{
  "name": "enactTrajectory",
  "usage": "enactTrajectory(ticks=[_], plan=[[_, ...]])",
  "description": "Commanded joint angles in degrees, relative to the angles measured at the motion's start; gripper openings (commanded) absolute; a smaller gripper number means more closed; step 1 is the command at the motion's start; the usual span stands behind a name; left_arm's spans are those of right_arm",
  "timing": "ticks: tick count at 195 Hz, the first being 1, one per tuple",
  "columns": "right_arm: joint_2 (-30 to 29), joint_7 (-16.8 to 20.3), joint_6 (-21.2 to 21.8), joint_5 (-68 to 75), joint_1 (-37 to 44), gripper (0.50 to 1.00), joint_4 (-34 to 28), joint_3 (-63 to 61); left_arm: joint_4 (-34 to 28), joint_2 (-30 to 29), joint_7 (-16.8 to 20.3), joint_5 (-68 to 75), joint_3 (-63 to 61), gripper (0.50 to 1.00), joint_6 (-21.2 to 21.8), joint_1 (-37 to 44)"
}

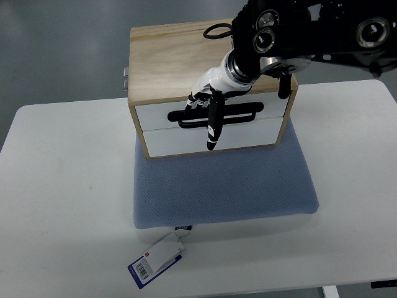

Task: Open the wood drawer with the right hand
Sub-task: 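Hook the right hand fingers around the upper drawer's black handle, then pull the upper white drawer toward the robot with the right hand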

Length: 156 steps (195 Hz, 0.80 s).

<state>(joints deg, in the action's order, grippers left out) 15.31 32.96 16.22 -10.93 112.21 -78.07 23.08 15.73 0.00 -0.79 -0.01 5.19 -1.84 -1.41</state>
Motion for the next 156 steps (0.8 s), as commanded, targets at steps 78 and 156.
enactTrajectory(ticks=[78,156], plan=[[-0.11,0.00,0.13,-1.46,-2.70,0.944,1.60,2.32,-0.08,0.00,0.00,0.01,0.00,1.000,-0.01,0.00],[0.07,-0.09,1.09,-2.42,-4.81,0.944,2.39,2.49,-0.17,0.00,0.00,0.01,0.00,1.000,0.08,0.00]])
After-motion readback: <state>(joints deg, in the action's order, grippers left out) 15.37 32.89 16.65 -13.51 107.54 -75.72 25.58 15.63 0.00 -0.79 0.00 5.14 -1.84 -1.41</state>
